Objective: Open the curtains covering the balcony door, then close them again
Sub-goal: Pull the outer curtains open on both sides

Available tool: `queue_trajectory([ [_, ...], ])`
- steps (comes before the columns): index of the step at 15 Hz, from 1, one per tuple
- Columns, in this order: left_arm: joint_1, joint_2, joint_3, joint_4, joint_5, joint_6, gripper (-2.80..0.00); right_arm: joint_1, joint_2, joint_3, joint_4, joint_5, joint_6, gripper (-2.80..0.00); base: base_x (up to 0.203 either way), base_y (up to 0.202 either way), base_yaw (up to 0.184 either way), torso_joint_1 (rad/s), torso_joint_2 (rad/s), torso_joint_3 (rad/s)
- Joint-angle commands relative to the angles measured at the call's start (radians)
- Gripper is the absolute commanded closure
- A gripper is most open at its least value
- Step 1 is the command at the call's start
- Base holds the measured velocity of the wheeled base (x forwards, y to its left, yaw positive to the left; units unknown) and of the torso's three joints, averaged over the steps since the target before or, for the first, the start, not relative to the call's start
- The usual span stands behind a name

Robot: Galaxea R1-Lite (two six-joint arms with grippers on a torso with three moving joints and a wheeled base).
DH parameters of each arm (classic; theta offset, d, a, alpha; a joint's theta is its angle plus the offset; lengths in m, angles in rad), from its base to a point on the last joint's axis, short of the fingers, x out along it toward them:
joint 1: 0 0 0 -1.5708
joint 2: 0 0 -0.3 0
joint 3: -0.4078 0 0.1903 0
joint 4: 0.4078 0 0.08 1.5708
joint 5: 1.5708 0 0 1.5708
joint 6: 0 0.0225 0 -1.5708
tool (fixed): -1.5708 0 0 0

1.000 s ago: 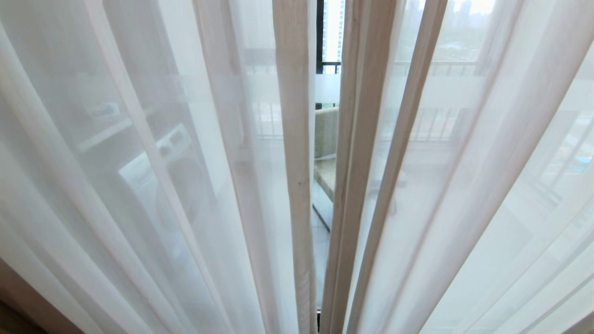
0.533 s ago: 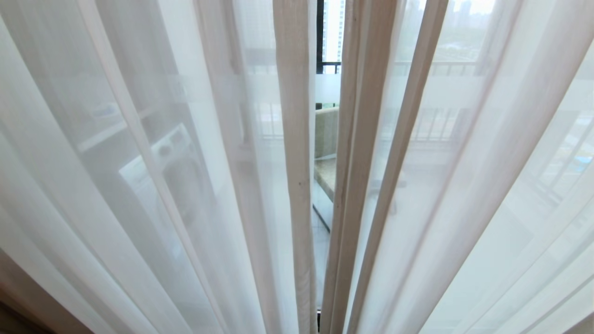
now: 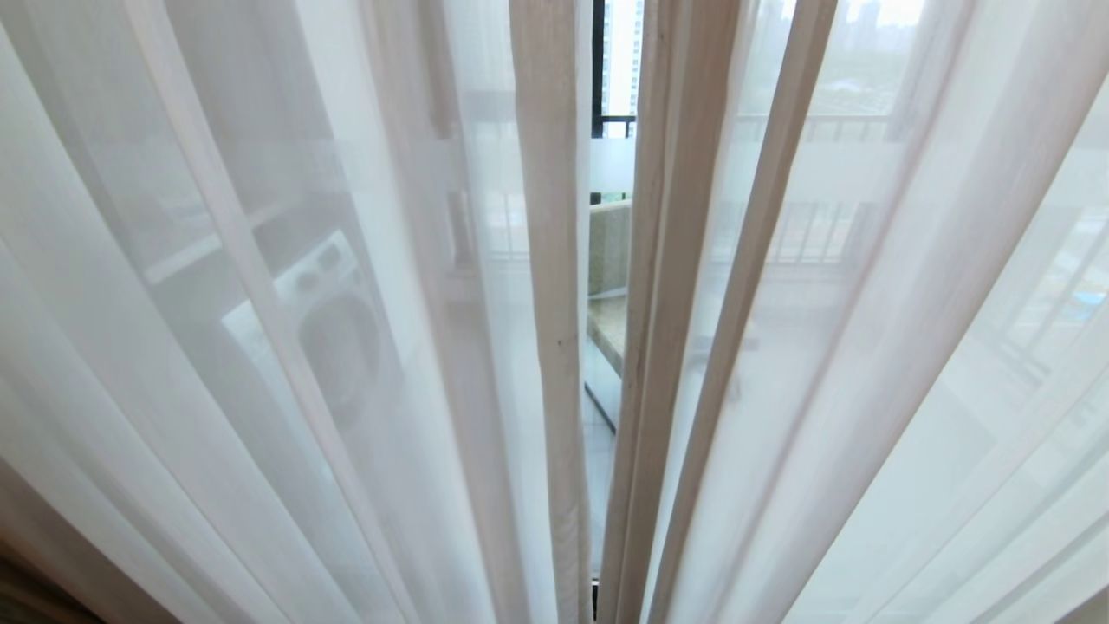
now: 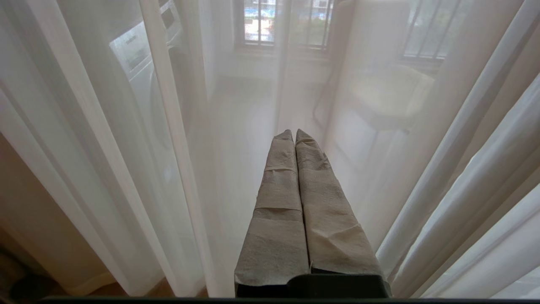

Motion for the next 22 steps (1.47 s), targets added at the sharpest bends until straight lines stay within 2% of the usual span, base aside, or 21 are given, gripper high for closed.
queue_trajectory([
  [1,0.0,0.0,0.0,0.0,0.001,-0.001,0.0,0.001,0.0,0.0,0.0,0.0,-0.001,0.0,0.0,0.0,0.0,0.0,0.0,0.0],
  [22,0.0,0.0,0.0,0.0,-0.001,0.0,0.0,0.001,0.0,0.0,0.0,0.0,-0.001,0.0,0.0,0.0,0.0,0.0,0.0,0.0],
])
